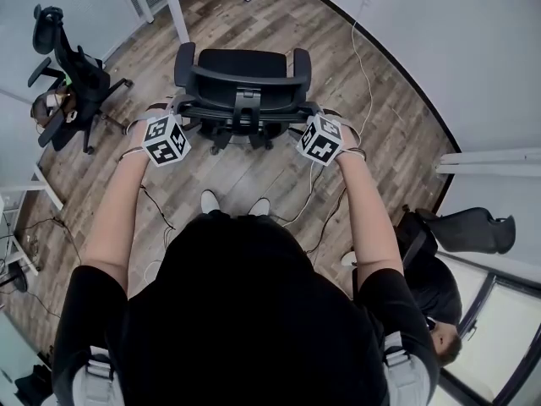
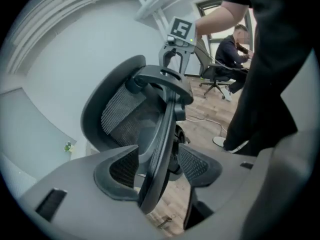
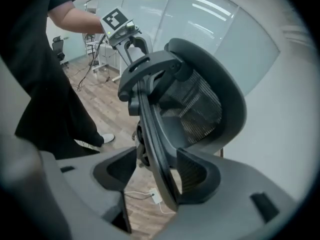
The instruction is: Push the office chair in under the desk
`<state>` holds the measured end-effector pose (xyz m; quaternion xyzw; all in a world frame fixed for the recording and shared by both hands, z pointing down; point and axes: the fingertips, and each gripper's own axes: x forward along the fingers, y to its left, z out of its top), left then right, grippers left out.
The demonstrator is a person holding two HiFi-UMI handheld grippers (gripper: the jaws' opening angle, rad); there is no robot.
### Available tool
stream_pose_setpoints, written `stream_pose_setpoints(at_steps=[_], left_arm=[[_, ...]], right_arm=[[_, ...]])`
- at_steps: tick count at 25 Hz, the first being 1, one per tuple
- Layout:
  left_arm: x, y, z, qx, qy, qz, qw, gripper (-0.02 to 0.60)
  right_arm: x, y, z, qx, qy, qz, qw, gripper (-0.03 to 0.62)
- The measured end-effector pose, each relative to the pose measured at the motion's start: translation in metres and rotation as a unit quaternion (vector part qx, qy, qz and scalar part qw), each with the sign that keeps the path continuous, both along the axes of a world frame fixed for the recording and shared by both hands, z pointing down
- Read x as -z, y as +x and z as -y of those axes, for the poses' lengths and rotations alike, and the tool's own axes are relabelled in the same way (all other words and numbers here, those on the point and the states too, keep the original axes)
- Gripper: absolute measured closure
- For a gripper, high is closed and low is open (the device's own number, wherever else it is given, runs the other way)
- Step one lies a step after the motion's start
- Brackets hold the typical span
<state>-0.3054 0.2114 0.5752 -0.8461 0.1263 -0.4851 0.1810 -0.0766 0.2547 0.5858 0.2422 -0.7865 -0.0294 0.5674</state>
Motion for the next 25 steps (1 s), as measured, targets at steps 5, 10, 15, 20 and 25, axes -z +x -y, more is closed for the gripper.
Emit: stream_pose_setpoints(at_steps=[5,10,15,20,25], left_arm=[[-0.023,0.001,0.0,-0.026,-0.01,0.049,0.9984,0.334],[-0.04,0.001,0.006,-0.045,-0.006,0.085,0.9954,0.336],[-0.046,0.003,0.011,-0.057,0.013,0.113,0.9918,0.428],[-0.049,0.005,0.009,-0.086,0.023,0.136,0.9867,0.47],[-0.05,0.009,0.013,-0.086,0.017,0.141,0.9862,0.476]], right_arm=[[-0.022,0.006,0.004,0.021,-0.024,-0.047,0.998,0.359],[-0.033,0.01,0.012,0.042,-0.009,-0.094,0.995,0.39],[-0.039,0.012,0.01,0.079,-0.009,-0.129,0.988,0.459],[-0.04,0.015,0.009,0.096,-0.024,-0.133,0.986,0.476],[-0.041,0.018,0.013,0.097,-0.022,-0.129,0.987,0.477]])
